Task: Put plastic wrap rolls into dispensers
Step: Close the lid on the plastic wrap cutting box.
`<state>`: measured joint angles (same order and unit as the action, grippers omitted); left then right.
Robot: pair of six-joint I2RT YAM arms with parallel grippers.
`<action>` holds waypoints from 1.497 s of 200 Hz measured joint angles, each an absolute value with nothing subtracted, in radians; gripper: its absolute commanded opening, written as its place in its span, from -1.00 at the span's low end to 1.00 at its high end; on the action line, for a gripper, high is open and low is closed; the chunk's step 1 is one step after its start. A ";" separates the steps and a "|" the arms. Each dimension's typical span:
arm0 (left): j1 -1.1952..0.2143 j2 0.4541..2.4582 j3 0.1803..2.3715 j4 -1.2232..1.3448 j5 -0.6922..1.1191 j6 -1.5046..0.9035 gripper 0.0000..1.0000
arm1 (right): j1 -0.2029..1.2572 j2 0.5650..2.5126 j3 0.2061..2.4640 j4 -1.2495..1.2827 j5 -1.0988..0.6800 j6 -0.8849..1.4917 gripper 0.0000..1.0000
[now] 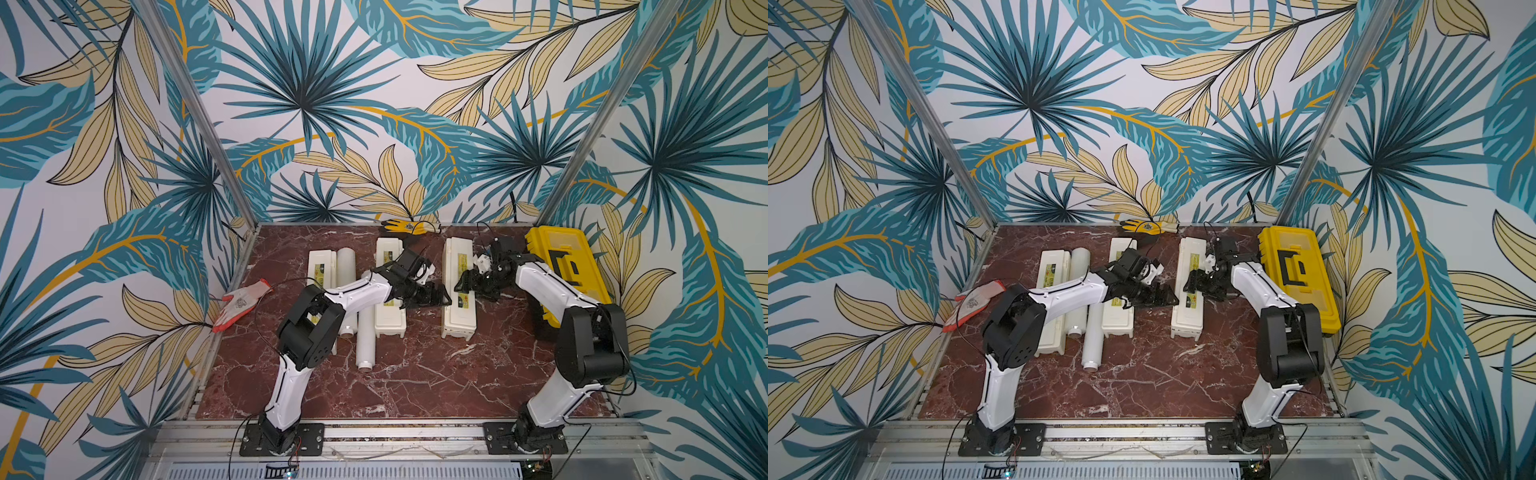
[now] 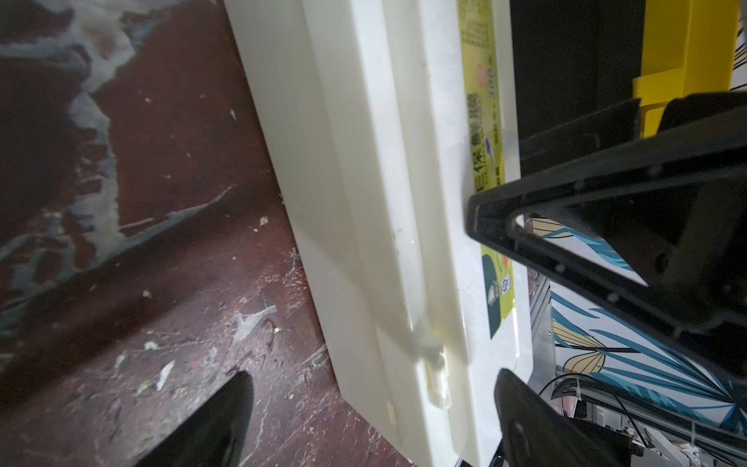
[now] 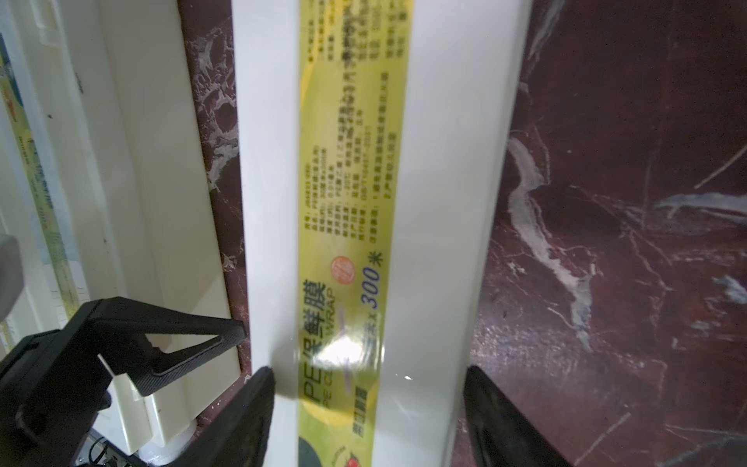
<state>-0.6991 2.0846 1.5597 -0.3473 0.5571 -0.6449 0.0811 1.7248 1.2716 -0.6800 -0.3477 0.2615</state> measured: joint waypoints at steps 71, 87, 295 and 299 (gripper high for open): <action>-0.704 2.086 1.538 -0.337 0.590 -0.644 0.76 | 0.081 1.699 1.234 -0.648 -0.344 0.255 0.41; -0.707 2.086 1.531 -0.334 0.592 -0.644 0.76 | 0.081 1.689 1.219 -0.643 -0.345 0.252 0.38; -0.705 2.089 1.451 -0.201 0.612 -0.658 0.88 | 0.073 1.660 1.156 -0.599 -0.365 0.208 0.30; -0.705 2.089 1.447 -0.195 0.614 -0.659 0.88 | 0.073 1.659 1.155 -0.598 -0.365 0.208 0.30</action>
<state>-0.7052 2.0888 1.4471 -0.1947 0.6140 -0.6586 0.0734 1.6592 1.1545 -0.5976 -0.3653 0.2077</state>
